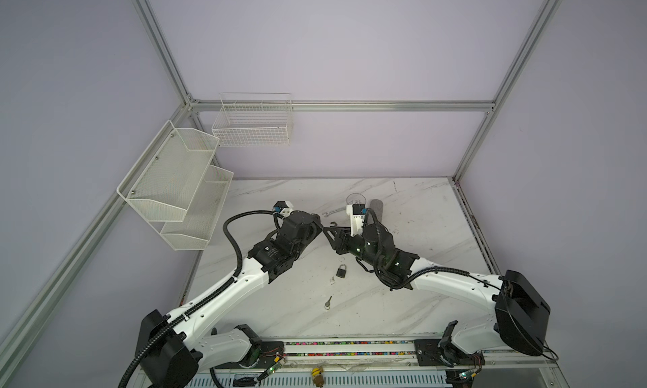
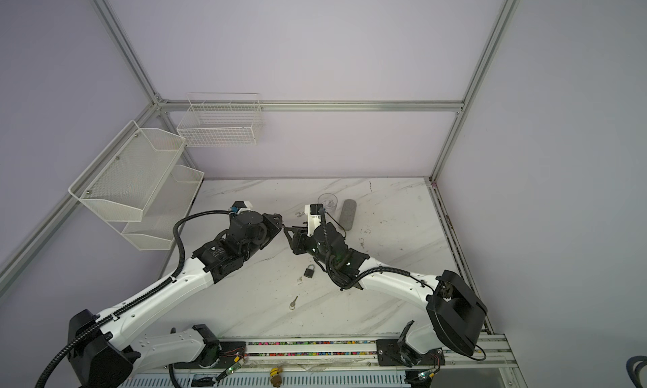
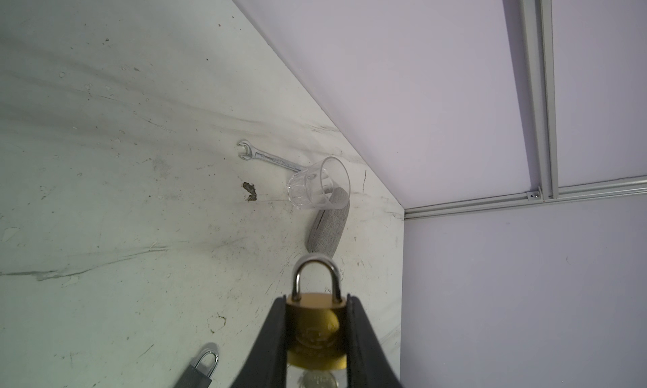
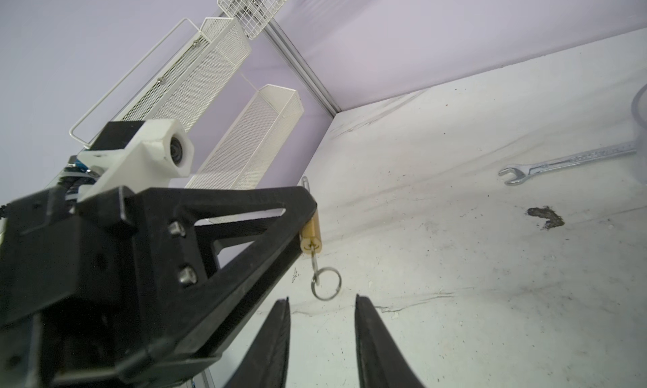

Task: Unlock with the key

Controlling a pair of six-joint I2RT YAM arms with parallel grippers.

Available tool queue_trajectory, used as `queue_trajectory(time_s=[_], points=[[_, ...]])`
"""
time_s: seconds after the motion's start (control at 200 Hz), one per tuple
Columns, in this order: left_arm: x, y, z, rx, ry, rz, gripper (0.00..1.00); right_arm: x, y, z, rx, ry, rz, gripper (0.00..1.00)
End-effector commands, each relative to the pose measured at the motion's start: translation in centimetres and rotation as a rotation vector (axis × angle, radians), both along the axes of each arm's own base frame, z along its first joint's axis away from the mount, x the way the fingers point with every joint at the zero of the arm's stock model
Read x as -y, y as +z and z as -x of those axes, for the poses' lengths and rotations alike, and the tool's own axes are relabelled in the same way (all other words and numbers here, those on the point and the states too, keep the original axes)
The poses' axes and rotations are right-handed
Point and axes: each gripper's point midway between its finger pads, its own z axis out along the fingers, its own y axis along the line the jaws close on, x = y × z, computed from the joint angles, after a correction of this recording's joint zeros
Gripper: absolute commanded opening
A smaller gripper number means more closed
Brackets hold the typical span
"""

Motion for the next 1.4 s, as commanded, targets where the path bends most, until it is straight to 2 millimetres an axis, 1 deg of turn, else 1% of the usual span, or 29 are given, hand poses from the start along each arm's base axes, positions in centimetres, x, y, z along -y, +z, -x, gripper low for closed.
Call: queue_trajectory(time_s=[0.0, 0.08, 0.265, 0.475, 0.64, 0.785, 0.96, 1.045, 1.135, 1.25, 1.31, 1.4], points=[[-0.2, 2.5, -0.2, 0.072, 0.002, 0.032, 0.0, -0.9, 1.2, -0.2, -0.021, 0.028, -0.046, 0.34], [-0.2, 2.4, -0.1, 0.07, 0.0, 0.035, 0.0, -1.5, 1.3, -0.4, -0.034, 0.039, -0.049, 0.32], [-0.3, 2.3, 0.0, 0.071, 0.001, 0.037, 0.0, -1.4, 1.9, -1.0, -0.039, 0.013, -0.068, 0.26], [-0.4, 2.4, 0.1, 0.074, 0.001, 0.04, 0.0, -1.2, 0.9, -1.6, -0.06, -0.01, -0.052, 0.21], [-0.4, 2.5, 0.0, 0.076, 0.002, 0.042, 0.0, -1.8, 0.7, -1.6, -0.06, 0.014, -0.048, 0.16], [-0.2, 2.5, 0.0, 0.074, -0.01, 0.047, 0.0, -1.7, 0.7, -1.8, -0.055, 0.003, -0.043, 0.11], [0.8, 2.3, 0.6, 0.053, -0.071, 0.069, 0.0, -1.5, 0.7, -2.2, -0.034, -0.016, -0.018, 0.04], [2.4, 2.3, 1.4, 0.031, -0.146, 0.113, 0.0, -1.5, 1.1, -2.4, -0.014, -0.022, -0.015, 0.03], [3.7, 3.1, 2.1, 0.033, -0.21, 0.148, 0.0, -1.4, 1.8, -2.8, 0.02, -0.034, -0.012, 0.02], [4.6, 4.1, 3.0, 0.06, -0.251, 0.179, 0.0, -2.1, 2.3, -3.1, 0.033, -0.019, -0.013, 0.02], [5.2, 4.3, 3.2, 0.061, -0.283, 0.192, 0.0, -2.5, 2.5, -3.0, 0.051, 0.005, -0.011, 0.02], [5.8, 4.5, 3.3, 0.066, -0.323, 0.182, 0.0, -2.5, 2.8, -3.0, 0.087, 0.015, 0.017, 0.01]])
